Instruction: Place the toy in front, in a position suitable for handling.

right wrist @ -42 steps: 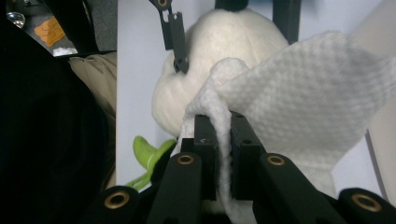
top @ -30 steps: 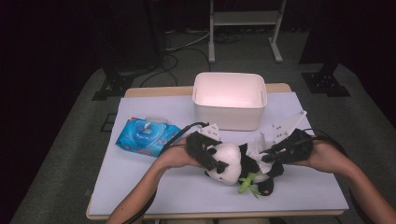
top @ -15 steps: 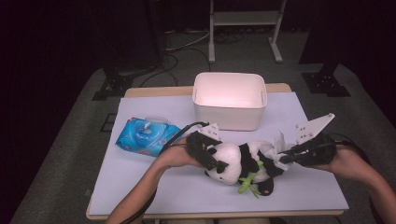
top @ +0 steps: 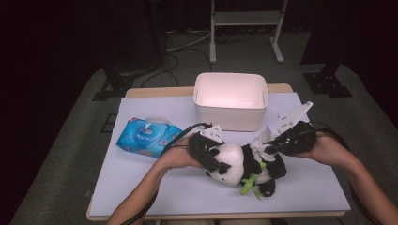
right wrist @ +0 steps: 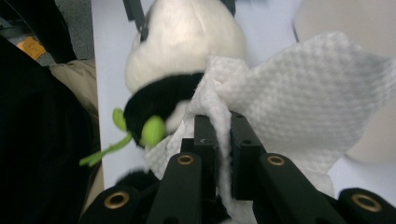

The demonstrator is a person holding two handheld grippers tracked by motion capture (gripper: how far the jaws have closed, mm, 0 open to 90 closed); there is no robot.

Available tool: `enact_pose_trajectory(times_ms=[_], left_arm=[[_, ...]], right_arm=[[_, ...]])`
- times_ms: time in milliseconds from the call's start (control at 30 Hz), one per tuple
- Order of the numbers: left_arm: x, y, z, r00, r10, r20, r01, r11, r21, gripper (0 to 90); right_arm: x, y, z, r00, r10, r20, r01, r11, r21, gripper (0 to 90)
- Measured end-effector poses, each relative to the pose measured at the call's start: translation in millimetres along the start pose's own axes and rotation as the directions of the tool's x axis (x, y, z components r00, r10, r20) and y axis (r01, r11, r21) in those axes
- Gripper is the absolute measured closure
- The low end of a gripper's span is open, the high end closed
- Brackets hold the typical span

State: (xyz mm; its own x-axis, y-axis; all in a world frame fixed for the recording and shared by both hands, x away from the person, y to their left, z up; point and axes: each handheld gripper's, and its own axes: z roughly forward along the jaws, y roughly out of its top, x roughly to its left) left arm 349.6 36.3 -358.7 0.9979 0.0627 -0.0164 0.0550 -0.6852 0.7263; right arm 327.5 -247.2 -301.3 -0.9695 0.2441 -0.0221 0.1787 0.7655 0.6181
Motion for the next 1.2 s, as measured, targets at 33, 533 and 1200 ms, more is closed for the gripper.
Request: enact_pose_trajectory(times_ms=[33, 533, 1200], left_arm=[[-0.1, 0.3, 0.2, 1.0000, -0.001, 0.001, 0.001, 1.0000, -0.003, 21.6], [0.1, -7.8, -2.1, 0.9998, -0.020, 0.010, 0.020, 0.9997, -0.014, 20.9], [-2.2, -8.7, 10.0, 0.9853, -0.137, 0.102, 0.131, 0.9891, 0.068, 3.4]], right_arm=[[-1.1, 5.1, 4.2, 1.0000, -0.007, -0.006, 0.007, 1.000, 0.004, 82.9], [-15.2, 13.1, 11.5, 0.9997, 0.017, -0.017, -0.017, 1.000, 0.026, 82.9], [17.1, -9.3, 18.5, 0.9971, 0.012, -0.075, -0.012, 1.000, -0.011, 83.0]])
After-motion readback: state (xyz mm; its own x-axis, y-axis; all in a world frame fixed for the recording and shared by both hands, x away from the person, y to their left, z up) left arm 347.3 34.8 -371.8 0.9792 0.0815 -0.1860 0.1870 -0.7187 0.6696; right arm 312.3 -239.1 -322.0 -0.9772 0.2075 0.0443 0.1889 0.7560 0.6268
